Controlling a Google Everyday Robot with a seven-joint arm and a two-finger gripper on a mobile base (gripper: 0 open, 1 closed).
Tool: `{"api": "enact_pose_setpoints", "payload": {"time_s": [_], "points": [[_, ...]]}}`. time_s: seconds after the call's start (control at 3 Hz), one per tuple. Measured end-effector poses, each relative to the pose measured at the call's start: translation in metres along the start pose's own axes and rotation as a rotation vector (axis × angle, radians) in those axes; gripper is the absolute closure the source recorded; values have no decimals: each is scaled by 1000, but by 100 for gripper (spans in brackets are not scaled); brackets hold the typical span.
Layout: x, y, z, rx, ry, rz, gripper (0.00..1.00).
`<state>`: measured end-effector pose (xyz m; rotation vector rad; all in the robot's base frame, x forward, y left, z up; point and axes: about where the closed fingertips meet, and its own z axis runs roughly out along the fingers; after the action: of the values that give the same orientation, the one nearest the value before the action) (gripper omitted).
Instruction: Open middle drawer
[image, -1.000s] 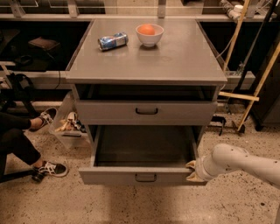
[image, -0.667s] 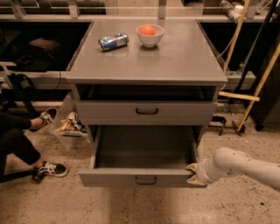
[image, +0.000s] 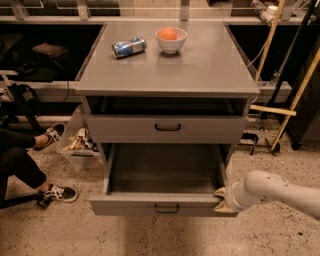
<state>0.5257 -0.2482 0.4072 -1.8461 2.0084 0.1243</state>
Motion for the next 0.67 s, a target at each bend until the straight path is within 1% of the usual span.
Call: {"api": "enact_pose_setpoints", "payload": {"time_s": [0.33,0.67], "points": [[6,16,0,9,-4,21,100],[4,16,-2,9,-4,21,100]]}}
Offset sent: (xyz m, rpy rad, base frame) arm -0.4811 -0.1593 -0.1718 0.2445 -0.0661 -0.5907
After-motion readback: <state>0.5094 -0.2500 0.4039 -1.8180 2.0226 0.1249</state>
